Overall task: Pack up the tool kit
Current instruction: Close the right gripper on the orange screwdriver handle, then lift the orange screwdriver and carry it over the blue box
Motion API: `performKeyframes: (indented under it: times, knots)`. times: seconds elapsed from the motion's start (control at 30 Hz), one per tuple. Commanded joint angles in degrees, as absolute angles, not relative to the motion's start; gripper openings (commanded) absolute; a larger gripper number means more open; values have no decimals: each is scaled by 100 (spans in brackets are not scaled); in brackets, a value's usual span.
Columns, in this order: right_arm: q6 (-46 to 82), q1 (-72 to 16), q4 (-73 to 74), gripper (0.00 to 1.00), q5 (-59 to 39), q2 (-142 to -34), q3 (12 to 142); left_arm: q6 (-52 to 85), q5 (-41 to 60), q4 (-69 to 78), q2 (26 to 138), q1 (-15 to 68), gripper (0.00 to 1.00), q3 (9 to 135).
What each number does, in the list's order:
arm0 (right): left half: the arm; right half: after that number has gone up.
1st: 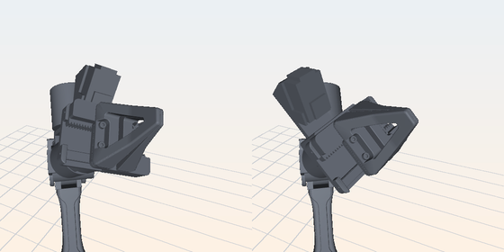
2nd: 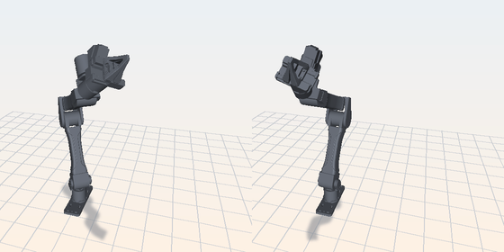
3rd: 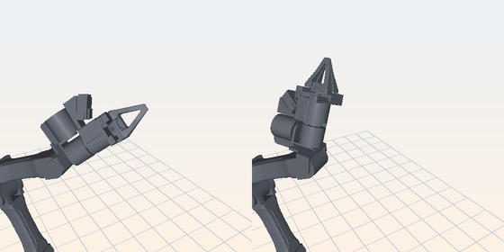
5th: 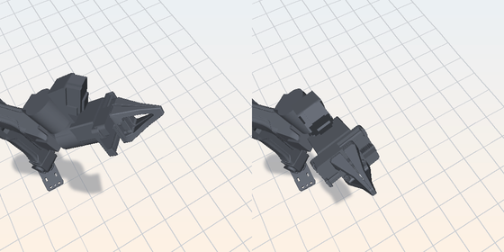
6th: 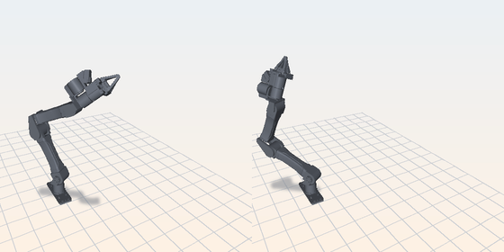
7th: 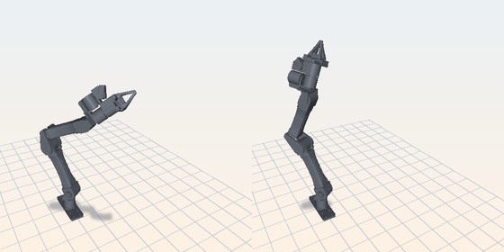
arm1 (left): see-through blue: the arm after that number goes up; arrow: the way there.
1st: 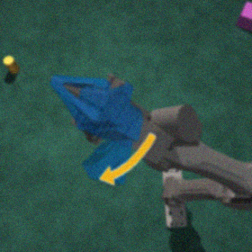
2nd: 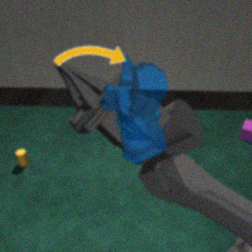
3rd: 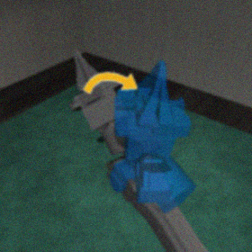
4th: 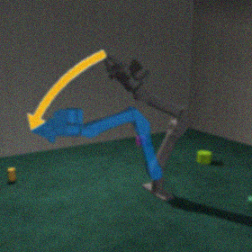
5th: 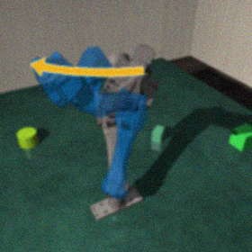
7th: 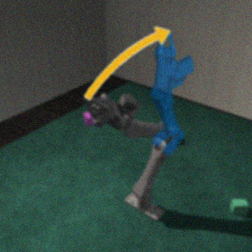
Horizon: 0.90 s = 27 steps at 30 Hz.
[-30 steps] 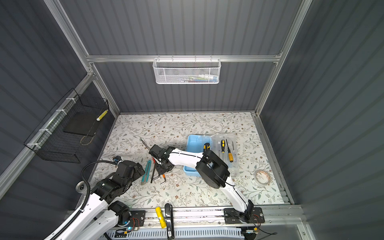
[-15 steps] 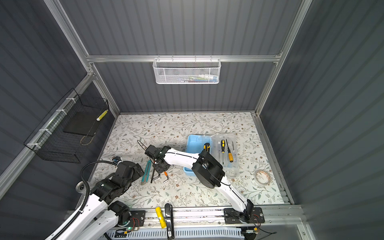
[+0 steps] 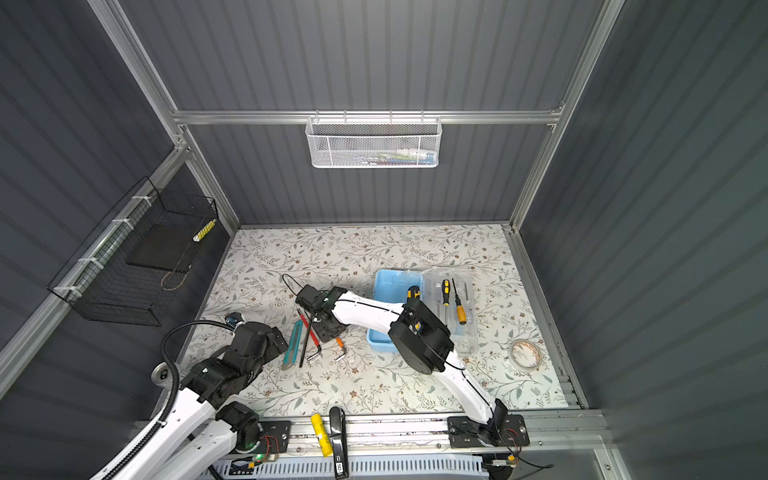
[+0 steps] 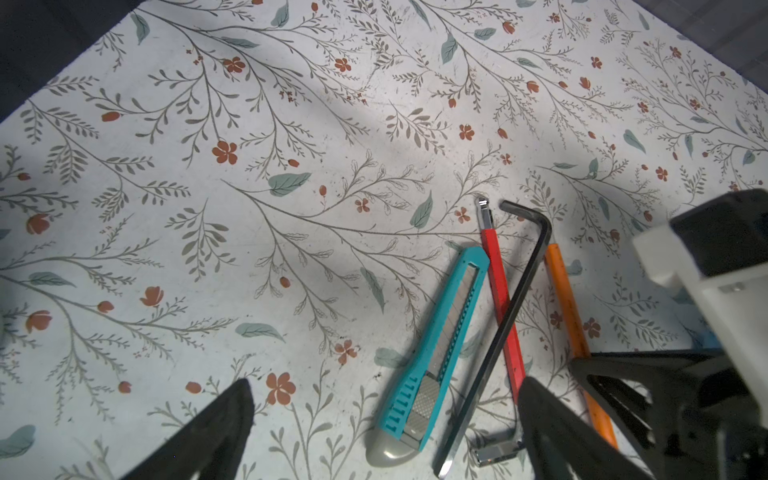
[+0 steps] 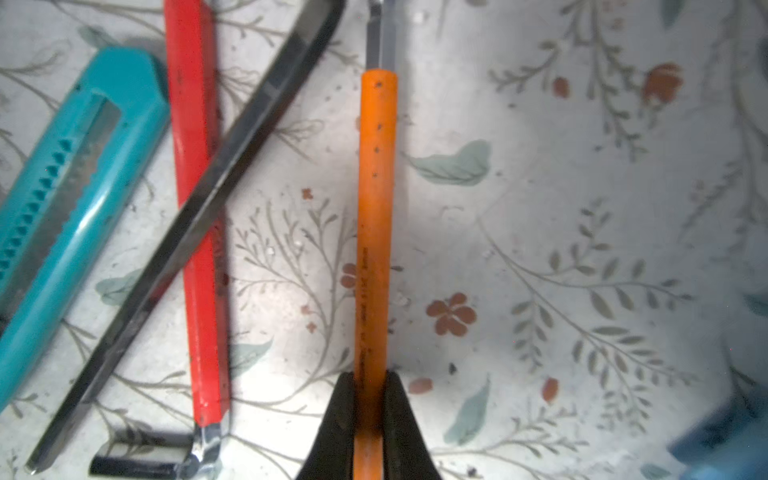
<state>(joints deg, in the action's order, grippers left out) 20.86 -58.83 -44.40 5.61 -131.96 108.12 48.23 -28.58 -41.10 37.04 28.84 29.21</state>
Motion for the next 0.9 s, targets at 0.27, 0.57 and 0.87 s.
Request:
performKeyframes:
  times: [0.27, 0.57, 0.87]
  knots:
    - [2740, -5327, -4477, 0, 1069, -11866, 10212, 4606, -2953, -4008, 3827, 2886, 99, 3089]
    - [3654, -4735, -3792, 0, 1474, -10332, 8641, 4523, -2893, -3768, 3908, 2892, 100, 3002]
    - [3926, -4509, -3725, 0, 1689, -10360, 8120, 4482, -2826, -3656, 3976, 2892, 99, 2927]
